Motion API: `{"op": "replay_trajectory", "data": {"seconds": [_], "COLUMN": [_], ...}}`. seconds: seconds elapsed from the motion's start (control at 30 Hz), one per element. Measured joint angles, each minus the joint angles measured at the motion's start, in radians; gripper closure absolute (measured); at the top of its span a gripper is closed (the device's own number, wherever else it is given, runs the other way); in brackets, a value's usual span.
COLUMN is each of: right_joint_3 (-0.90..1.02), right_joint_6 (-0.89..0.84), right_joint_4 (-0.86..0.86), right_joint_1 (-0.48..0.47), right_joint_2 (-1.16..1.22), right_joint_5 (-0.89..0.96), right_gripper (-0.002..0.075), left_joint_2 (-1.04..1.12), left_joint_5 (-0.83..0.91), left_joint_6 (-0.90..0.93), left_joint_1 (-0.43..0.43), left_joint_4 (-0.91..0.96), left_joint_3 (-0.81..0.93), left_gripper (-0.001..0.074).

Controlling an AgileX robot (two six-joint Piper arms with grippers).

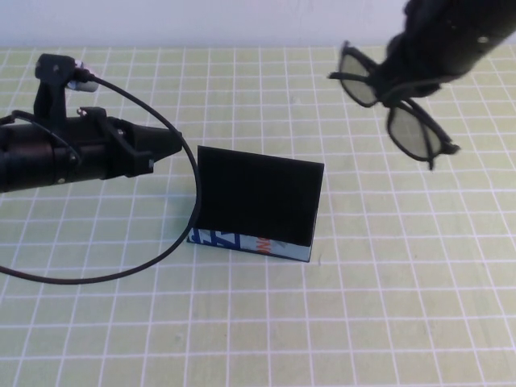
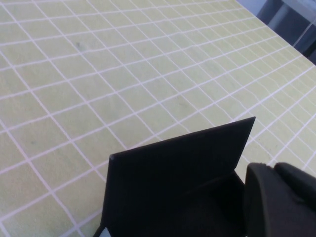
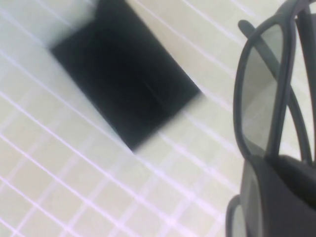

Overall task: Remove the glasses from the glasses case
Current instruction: Place the glasses on the table

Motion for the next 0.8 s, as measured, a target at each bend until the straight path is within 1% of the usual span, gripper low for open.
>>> {"op": "replay_trajectory", "data": {"seconds": [0.13, 0.23, 0.3, 0.5, 0.8], "right_joint_3": [0.171, 0.289, 0.368, 0.513, 0.530], "right_joint_6": [0.105, 0.184, 0.212, 0.224, 0.226], "right_joint_4": [-0.002, 0.021, 0.061, 0.192, 0.286], "right_joint_1": [-0.100, -0.165, -0.190, -0.199, -0.199], "right_joint_2": [-0.084, -0.103, -0.101, -0.015, 0.165], "right_joint_5": [-0.008, -0.058, -0.111, -0.273, -0.378], "right_gripper": [0.0726, 0.0726, 0.0726, 0.0726, 0.0726], "left_joint_2": [0.000, 0.000, 0.000, 0.000, 0.000], "left_joint_5": [0.000, 0.004, 0.009, 0.035, 0.052], "left_joint_6": [-0.002, -0.012, -0.018, -0.026, -0.067], "left_joint_1": [0.000, 0.000, 0.000, 0.000, 0.000], "left_joint_4": [0.000, 0.004, 0.008, 0.021, 0.105], "left_joint_3": [0.000, 0.000, 0.000, 0.000, 0.000], "left_gripper": [0.0739, 0.0739, 0.0739, 0.0739, 0.0739]}}
